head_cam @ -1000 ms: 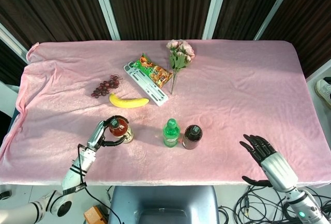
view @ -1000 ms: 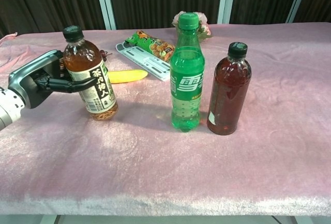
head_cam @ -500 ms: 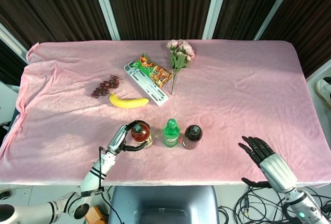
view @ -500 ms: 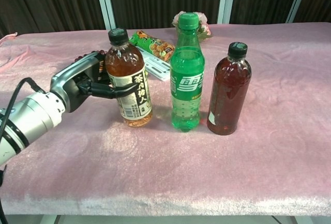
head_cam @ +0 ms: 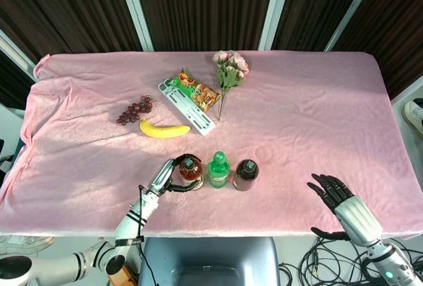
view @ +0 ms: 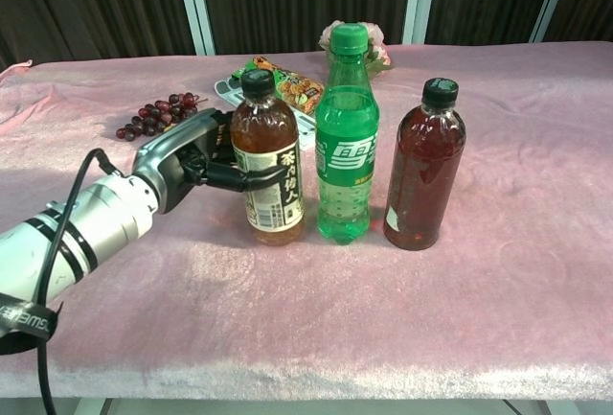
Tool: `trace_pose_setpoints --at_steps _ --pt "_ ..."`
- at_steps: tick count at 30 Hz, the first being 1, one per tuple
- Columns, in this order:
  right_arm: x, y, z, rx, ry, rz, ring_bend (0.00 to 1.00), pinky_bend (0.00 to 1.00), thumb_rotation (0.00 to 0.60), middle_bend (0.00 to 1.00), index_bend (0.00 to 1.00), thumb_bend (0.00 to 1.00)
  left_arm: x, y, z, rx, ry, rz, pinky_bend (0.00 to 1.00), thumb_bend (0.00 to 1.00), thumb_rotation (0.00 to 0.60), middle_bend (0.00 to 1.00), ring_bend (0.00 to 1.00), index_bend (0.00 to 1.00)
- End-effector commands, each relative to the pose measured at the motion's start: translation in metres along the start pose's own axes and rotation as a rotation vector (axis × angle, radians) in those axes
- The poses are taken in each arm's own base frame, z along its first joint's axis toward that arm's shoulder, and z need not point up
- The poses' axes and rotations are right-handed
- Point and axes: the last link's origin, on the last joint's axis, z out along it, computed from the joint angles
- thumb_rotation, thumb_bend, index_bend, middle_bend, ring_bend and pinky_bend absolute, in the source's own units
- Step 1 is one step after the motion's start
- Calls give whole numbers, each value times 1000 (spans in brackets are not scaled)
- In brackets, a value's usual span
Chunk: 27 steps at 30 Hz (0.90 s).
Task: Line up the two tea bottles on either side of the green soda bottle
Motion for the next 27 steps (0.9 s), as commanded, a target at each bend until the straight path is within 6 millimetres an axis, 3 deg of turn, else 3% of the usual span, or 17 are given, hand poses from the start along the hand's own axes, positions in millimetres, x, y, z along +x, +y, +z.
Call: trace_pose_setpoints --at_steps 1,8,13,15,27 --pt "0 0 0 -1 -2 1 12 214 600 0 0 290 0 0 2 0 -1 -12 334 333 600 594 370 570" --pt "1 1 0 -3 2 1 12 214 600 0 0 290 -4 -2 0 15 -54 -15 276 324 600 478 291 486" --pt "1 0 -1 0 2 1 12 214 600 0 0 290 -2 -5 2 40 -71 -18 128 315 600 176 101 181" --pt "1 0 -1 -1 -2 -1 12 214 600 0 0 290 1 -6 2 34 -59 -15 108 312 600 117 71 108" --pt "0 0 0 -4 -6 -7 8 214 600 0 0 290 5 -1 -8 -24 -57 15 71 309 600 27 10 8"
